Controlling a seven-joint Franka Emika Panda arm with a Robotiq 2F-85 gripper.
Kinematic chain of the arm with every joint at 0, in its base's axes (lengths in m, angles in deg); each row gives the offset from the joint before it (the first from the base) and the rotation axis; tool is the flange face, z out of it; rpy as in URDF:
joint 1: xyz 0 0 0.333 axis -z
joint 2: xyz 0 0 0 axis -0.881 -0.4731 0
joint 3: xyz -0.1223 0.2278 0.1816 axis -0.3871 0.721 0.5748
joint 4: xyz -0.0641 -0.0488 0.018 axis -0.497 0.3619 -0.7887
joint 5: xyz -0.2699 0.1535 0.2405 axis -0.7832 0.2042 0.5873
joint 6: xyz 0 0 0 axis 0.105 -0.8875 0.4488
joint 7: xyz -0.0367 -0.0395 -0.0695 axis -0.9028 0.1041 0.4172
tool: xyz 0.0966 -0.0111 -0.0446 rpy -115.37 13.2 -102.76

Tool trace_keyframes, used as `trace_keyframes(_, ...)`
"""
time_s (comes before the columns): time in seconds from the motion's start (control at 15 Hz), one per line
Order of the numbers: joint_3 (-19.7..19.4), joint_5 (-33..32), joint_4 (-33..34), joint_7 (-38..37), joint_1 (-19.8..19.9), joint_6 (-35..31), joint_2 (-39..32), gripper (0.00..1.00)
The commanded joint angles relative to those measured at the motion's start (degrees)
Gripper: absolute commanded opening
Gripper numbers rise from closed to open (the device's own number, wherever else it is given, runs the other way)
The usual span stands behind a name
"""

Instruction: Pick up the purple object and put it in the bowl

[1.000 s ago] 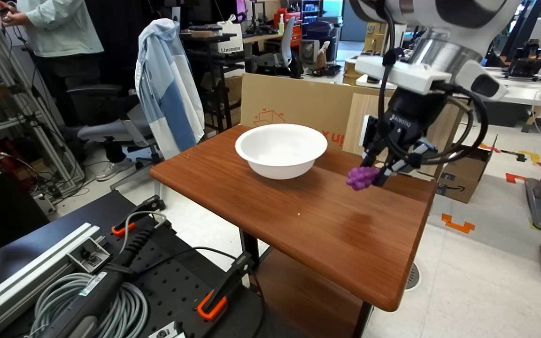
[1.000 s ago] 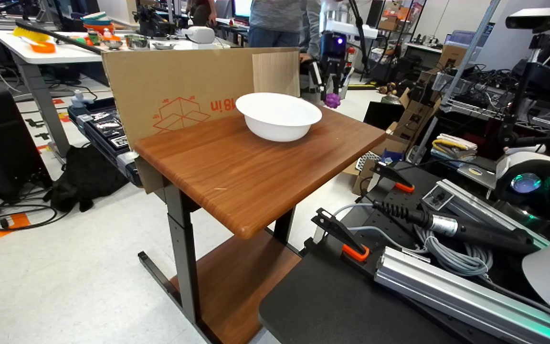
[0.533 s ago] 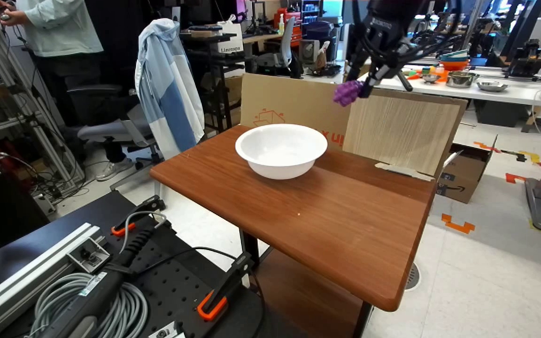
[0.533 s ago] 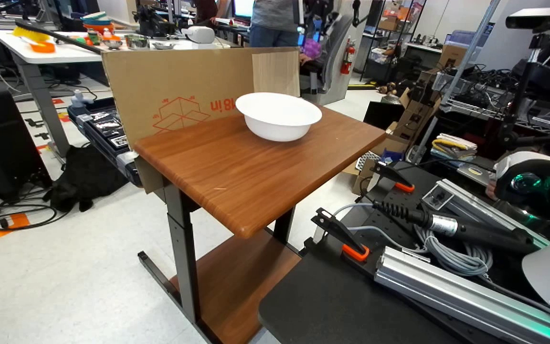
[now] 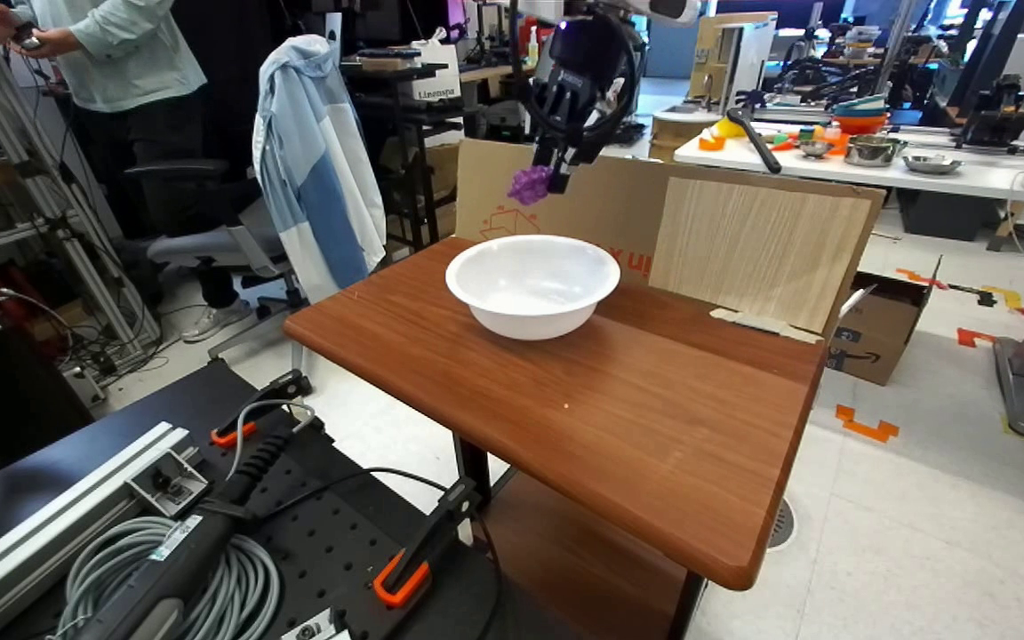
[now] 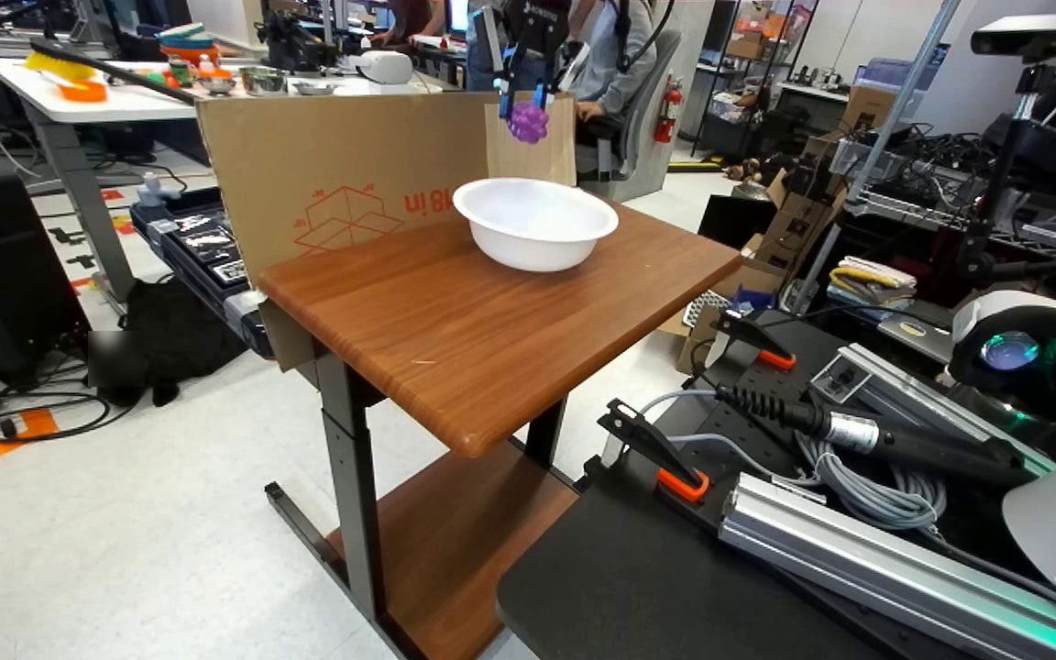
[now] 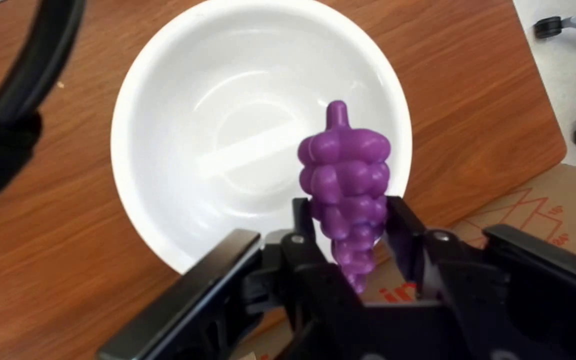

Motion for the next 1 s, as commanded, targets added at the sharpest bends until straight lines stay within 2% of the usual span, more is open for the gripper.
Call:
trace_keyframes(0.0,-0.5,0.7,-1.3,-3.5,-0.8,-1.1,-1.7,0.15)
trace_keyframes(0.27,-1.7,-0.4,-2.1,-6.8,-0.9,-1.4,-3.6,0.15)
trace_keyframes(0.33,-2.0,-0.6,-2.5,-7.9,-1.1,-1.4,-3.7,0.64)
trace_keyframes(0.4,-1.4,-0.1,-2.0,-5.7,-0.6,-0.6,-3.5,0.41)
trace_keyframes(0.6,-1.7,-0.1,-2.2,-6.7,-0.6,-0.6,-4.1,0.61)
trace_keyframes(0.67,-1.7,-0.1,-2.2,-6.8,-0.6,-0.6,-4.0,0.64)
trace_keyframes(0.93,-1.7,-0.1,-2.2,-7.0,-0.6,-0.6,-4.0,0.64)
